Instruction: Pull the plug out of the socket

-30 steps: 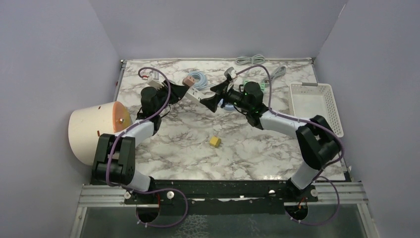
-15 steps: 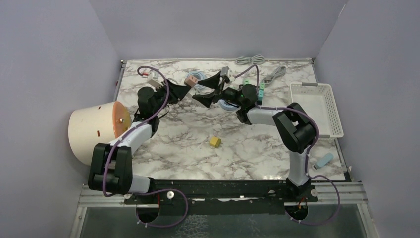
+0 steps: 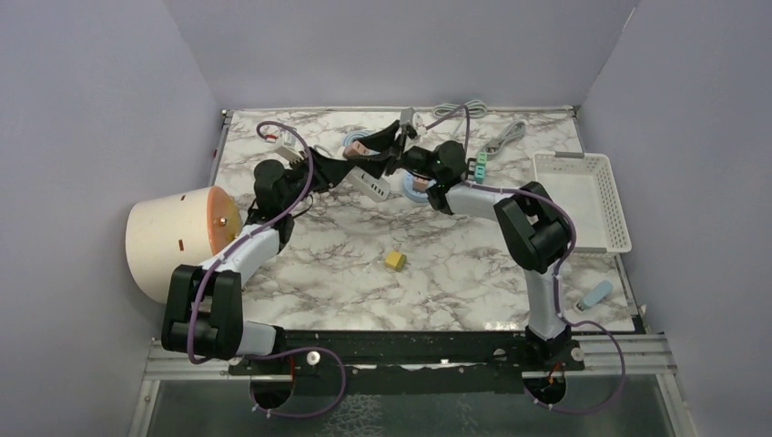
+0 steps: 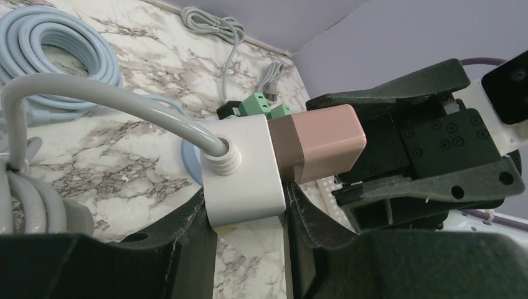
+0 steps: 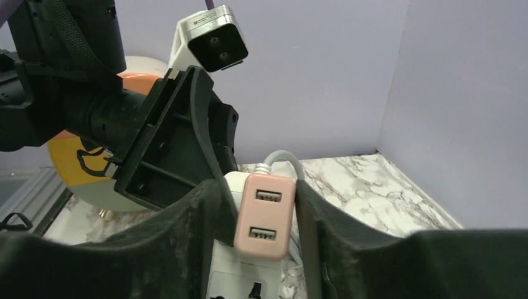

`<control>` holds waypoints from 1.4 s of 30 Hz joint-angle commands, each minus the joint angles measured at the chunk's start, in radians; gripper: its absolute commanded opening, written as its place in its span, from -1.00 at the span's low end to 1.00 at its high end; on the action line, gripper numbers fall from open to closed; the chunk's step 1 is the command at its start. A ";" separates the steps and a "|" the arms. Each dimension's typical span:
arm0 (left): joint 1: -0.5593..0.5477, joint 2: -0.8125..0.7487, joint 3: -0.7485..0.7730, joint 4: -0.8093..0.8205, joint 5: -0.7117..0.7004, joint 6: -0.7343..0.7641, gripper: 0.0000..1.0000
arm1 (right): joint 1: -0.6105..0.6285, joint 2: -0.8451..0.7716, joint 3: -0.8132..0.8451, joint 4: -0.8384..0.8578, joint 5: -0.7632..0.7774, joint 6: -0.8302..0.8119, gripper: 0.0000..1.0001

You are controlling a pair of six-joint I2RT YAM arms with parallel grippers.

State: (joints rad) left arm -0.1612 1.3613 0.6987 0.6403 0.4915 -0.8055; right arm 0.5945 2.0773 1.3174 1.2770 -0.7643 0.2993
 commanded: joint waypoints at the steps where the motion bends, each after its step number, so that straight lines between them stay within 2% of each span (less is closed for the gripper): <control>1: -0.005 -0.039 0.011 0.077 0.030 0.015 -1.00 | 0.003 0.031 0.067 -0.047 -0.059 0.016 -0.15; 3: -0.007 -0.039 0.013 0.076 0.029 0.017 -1.00 | 0.004 0.032 0.079 -0.067 -0.062 0.009 -0.47; 5: -0.006 -0.038 0.013 0.077 0.023 0.020 -1.00 | 0.002 0.024 0.087 -0.107 -0.065 -0.014 -0.95; 6: -0.007 -0.037 0.011 0.076 0.017 0.019 -1.00 | 0.003 0.007 0.089 -0.133 -0.053 -0.030 -0.98; 11: -0.007 -0.017 -0.008 -0.022 -0.107 0.000 -1.00 | 0.002 -0.146 0.062 -0.236 0.099 -0.100 -0.99; 18: -0.006 0.024 0.002 -0.149 -0.221 0.022 -1.00 | 0.001 -0.368 -0.059 -0.113 0.343 -0.138 -0.99; 20: -0.006 0.040 0.023 -0.173 -0.231 0.034 -1.00 | -0.010 -0.400 -0.072 -0.106 0.328 -0.107 -0.99; 25: -0.007 0.079 0.078 -0.242 -0.268 0.076 -1.00 | -0.093 -0.381 -0.042 -0.023 0.113 0.173 -0.99; 27: -0.006 0.090 0.091 -0.256 -0.269 0.084 -1.00 | -0.106 -0.373 -0.019 -0.006 0.051 0.228 -0.98; 30: -0.006 0.110 0.116 -0.253 -0.270 0.098 -1.00 | -0.106 -0.429 -0.001 -0.213 0.043 0.105 -0.99; 34: 0.016 0.173 0.229 -0.222 -0.241 0.141 -1.00 | -0.107 -0.562 -0.016 -0.691 0.058 -0.096 -0.99; 36: 0.055 0.230 0.301 -0.222 -0.203 0.138 -1.00 | -0.109 -0.635 -0.073 -0.867 0.106 -0.119 -0.99; 42: 0.202 0.425 0.492 -0.242 -0.124 0.085 -1.00 | -0.120 -0.840 -0.416 -1.033 -0.049 0.000 -0.98</control>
State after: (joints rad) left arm -0.0490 1.6939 1.0752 0.3534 0.3111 -0.7101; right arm 0.4793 1.3205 1.0607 0.4904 -0.6975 0.2569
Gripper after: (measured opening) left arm 0.378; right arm 0.328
